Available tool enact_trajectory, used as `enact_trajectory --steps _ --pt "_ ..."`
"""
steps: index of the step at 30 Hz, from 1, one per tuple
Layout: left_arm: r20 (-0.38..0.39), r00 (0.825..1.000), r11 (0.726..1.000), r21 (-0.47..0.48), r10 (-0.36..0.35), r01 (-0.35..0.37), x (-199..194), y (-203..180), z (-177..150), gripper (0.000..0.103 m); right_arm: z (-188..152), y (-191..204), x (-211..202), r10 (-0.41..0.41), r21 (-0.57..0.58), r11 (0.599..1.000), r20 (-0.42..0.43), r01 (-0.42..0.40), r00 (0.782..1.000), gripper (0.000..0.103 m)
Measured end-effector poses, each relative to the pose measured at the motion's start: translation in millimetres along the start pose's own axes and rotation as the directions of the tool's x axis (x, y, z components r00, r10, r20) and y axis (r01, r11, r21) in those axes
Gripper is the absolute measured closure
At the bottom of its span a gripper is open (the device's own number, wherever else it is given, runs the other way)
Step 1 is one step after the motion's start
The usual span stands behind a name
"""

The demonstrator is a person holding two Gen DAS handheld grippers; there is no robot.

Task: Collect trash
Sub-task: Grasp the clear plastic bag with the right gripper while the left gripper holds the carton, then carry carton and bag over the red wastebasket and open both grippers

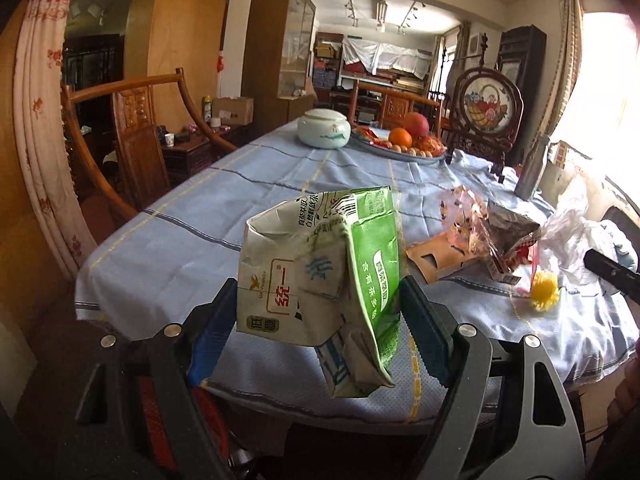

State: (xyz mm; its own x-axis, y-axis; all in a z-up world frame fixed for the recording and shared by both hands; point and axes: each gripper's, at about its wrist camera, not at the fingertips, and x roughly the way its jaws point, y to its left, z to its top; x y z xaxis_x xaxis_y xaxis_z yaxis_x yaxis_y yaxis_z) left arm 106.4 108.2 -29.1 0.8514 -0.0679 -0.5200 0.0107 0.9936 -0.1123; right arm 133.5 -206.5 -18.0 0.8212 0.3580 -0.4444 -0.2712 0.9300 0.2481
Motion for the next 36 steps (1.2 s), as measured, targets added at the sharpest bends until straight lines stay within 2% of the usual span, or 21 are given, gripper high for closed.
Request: enact_trajectory --steps 7,14,19,23,28,30,32,36 --pt "0.035 0.998 0.999 -0.001 0.048 -0.048 -36 22 -4 0.025 2 32 -27 0.069 -0.055 0.996 0.043 -0.067 0.997 0.092" --pt "0.028 0.994 0.994 -0.034 0.105 -0.104 -61 62 -17 0.025 1 67 -24 0.150 -0.092 0.985 0.005 -0.149 0.989 0.092" --pt "-0.014 0.986 0.985 -0.036 0.167 -0.167 -60 95 -31 0.025 -4 100 -6 0.205 -0.122 0.970 -0.063 -0.212 0.977 0.092" --pt "-0.093 0.978 0.981 -0.040 0.188 -0.192 -45 122 -52 0.025 -12 132 11 0.239 -0.143 0.956 -0.123 -0.256 0.963 0.092" --pt "-0.202 0.959 0.974 -0.067 0.200 -0.218 -26 154 -86 0.024 -23 173 37 0.270 -0.182 0.934 -0.201 -0.307 0.942 0.092" --pt "-0.246 0.948 0.970 -0.089 0.200 -0.228 -19 166 -97 0.018 -28 190 47 0.284 -0.195 0.923 -0.235 -0.331 0.930 0.092" --pt "-0.265 0.941 0.963 -0.109 0.211 -0.247 -18 178 -102 0.013 -34 208 57 0.301 -0.202 0.910 -0.273 -0.361 0.914 0.092" --pt "-0.258 0.933 0.941 -0.160 0.250 -0.297 -27 201 -104 0.010 -51 244 78 0.330 -0.222 0.880 -0.349 -0.420 0.877 0.092"
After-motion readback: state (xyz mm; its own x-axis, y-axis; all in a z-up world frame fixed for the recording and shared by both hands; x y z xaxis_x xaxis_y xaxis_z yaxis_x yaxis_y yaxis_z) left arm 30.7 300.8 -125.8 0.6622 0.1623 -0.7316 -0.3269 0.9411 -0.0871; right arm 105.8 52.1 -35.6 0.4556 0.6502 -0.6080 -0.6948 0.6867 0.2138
